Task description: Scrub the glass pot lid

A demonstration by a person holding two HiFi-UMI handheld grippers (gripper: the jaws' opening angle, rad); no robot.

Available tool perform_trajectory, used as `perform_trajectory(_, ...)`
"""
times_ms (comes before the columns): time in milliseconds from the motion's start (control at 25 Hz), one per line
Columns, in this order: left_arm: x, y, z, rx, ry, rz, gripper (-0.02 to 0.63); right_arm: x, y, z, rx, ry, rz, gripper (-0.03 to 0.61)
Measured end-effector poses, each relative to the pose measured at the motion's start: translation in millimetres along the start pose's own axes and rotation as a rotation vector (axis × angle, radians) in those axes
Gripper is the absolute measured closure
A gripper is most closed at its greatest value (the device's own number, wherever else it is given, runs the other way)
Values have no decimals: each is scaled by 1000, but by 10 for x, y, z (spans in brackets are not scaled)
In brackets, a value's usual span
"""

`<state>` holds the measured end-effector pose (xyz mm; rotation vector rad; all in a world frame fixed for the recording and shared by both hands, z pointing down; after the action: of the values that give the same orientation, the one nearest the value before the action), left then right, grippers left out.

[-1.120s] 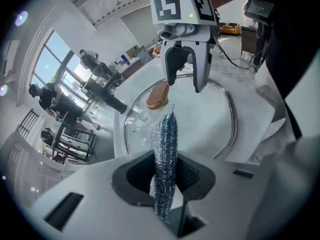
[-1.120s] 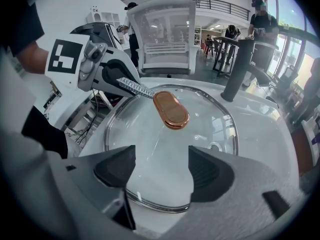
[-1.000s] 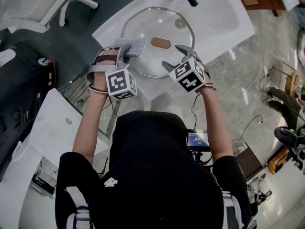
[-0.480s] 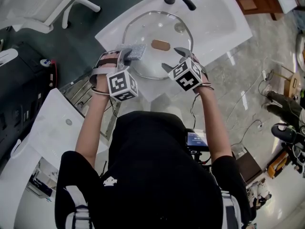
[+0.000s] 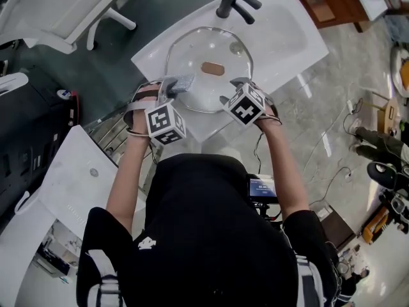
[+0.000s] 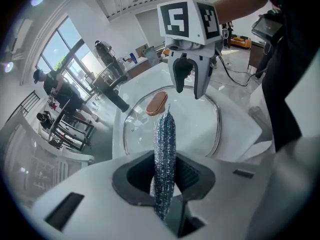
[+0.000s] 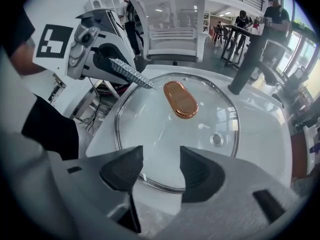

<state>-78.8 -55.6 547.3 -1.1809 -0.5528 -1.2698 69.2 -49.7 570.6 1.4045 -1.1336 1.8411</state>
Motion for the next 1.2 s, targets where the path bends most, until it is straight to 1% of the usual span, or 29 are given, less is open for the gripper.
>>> perform_trajectory(40, -37, 12, -9, 0, 7, 3, 537, -31, 3, -8, 3, -3, -1, 365)
perform_trajectory(160, -153, 77, -65, -12, 30, 28, 538, -150, 62, -19, 8, -25, 23, 388)
perform_trajectory(240, -248, 123, -112, -34, 43, 52, 538, -262, 134, -24, 10, -55, 49, 410)
perform_trajectory(320, -346, 174, -180, -72, 55, 84, 537, -398, 232, -15, 14, -93, 87, 439)
perform_trajectory(360, -396, 201, -219, -95, 61, 101, 538, -472, 286, -5, 15, -113, 110, 456)
perform_trajectory(440, -519, 261, -292, -134, 74, 129, 538, -637, 393, 12, 22, -158, 158, 516)
perform_trajectory(560, -763, 397, -421, -164, 102, 180, 538, -916, 566, 56, 50, -239, 242, 572)
perform_trajectory(680, -1017, 530, -586, -205, 137, 248, 538, -1214, 764, 94, 97, -311, 344, 578)
perform_trajectory(800, -1244, 612, -763, -261, 175, 312, 537, -1528, 986, 98, 142, -362, 469, 580)
perform_trajectory(960, -1544, 794, -1002, -337, 221, 418, 537, -2026, 1238, 118, 173, -436, 609, 580)
perform_trajectory(1080, -1785, 928, -1167, -352, 266, 491, 537, -2391, 1407, 104, 174, -486, 699, 580)
perform_trajectory(1200, -2042, 1019, -1281, -376, 302, 565, 538, -2694, 1511, 35, 173, -525, 766, 580)
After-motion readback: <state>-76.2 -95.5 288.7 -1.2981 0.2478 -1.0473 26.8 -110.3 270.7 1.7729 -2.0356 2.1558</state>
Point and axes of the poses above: the fingertips, and each gripper's own axes: x forward along the fingers, z to its right, y out of its top, the point moved 3 cm from there along -x, backward along the fingers, and after that the axes turned 1 degree about -x, right-handed, at the moved point
